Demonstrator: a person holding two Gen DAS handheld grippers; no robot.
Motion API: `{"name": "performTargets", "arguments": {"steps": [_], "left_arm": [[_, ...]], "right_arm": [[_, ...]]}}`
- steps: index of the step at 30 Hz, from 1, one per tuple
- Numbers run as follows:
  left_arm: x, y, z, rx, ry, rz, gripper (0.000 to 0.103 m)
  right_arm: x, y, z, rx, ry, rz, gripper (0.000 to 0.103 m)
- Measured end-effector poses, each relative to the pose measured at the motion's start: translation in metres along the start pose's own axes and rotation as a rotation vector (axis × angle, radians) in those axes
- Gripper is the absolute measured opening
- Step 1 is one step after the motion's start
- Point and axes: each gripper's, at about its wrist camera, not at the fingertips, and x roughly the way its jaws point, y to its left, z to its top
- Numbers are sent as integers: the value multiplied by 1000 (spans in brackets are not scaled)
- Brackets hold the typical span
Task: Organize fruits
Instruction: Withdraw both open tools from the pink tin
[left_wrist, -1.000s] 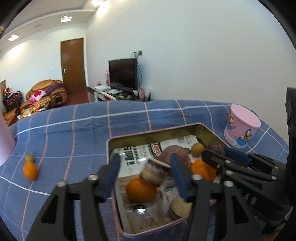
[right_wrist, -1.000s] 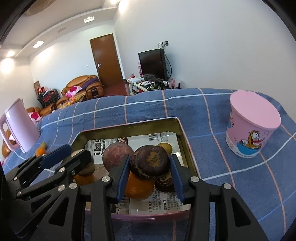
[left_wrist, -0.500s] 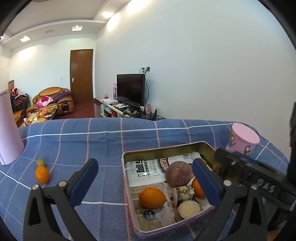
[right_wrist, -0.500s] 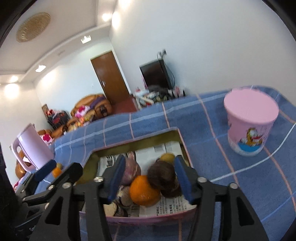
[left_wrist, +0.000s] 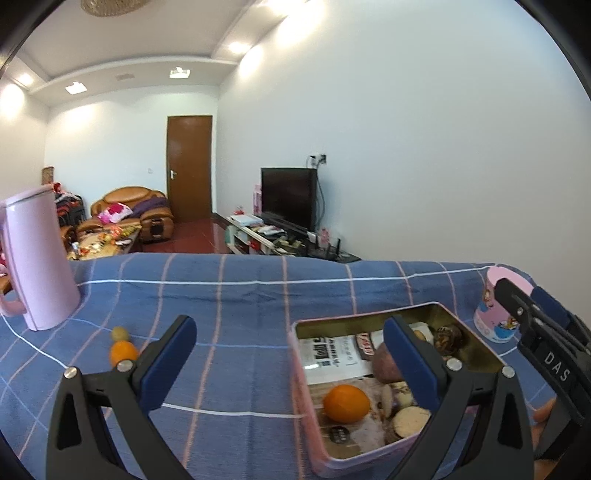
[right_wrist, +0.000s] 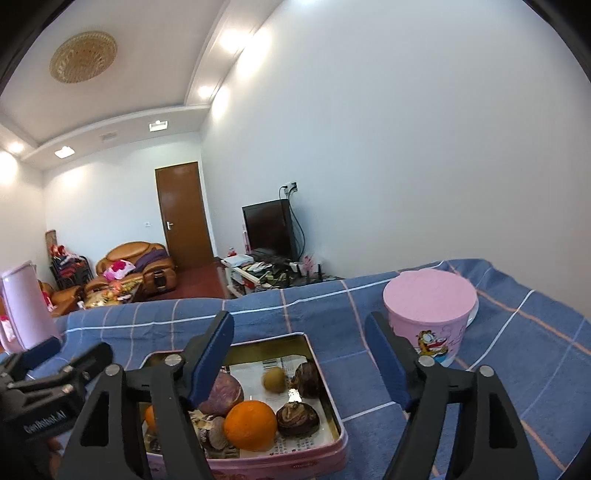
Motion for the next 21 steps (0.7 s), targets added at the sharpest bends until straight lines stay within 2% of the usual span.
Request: {"name": "performTargets", "arguments": {"steps": [5, 10, 21], "left_arm": [[0, 2, -6, 41, -1, 41, 103], [0, 1, -11, 70, 16, 50, 103], [-7, 18, -15, 25, 44, 44, 103]], "right_arm": [[-2, 3, -2, 2, 8, -9, 75], [-5, 5, -3, -3, 14, -38, 75], [-17, 16, -10, -13, 32, -90, 75]]}}
